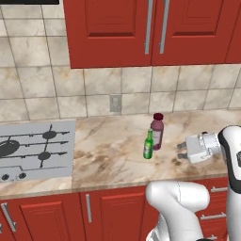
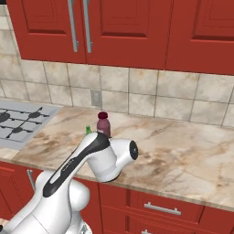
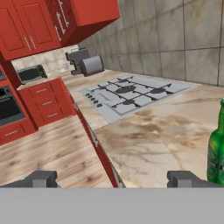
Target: Place the drinks on the dining counter in a tight cluster.
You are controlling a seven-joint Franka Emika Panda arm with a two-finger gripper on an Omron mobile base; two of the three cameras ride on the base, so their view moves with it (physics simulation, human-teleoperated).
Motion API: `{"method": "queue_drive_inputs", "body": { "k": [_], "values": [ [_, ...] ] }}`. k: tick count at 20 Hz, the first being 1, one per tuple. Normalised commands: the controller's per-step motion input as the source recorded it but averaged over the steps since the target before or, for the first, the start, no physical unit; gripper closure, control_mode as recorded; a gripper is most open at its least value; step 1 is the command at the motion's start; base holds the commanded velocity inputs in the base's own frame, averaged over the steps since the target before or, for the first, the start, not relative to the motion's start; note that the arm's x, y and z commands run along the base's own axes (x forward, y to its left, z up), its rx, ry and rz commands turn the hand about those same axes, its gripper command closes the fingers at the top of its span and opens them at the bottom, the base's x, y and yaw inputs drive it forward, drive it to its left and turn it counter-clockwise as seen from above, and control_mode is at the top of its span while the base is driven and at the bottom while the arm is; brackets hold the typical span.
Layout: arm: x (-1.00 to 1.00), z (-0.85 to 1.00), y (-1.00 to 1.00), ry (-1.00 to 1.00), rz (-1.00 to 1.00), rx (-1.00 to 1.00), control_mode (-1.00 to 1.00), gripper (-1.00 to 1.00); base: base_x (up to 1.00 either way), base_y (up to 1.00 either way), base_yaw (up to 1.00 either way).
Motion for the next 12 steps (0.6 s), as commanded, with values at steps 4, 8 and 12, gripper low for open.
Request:
{"method": "queue_drive_inputs", "body": {
  "k": [4, 8, 12],
  "values": [
    [0.00, 0.00, 0.00, 0.00, 0.00, 0.00, 1.00, -1.00, 0.00, 0.00, 0.00],
    [0.00, 0.00, 0.00, 0.00, 0.00, 0.00, 1.00, -1.00, 0.00, 0.00, 0.00],
    [0.00, 0.00, 0.00, 0.00, 0.00, 0.00, 1.00, -1.00, 0.00, 0.00, 0.00]
  ]
}}
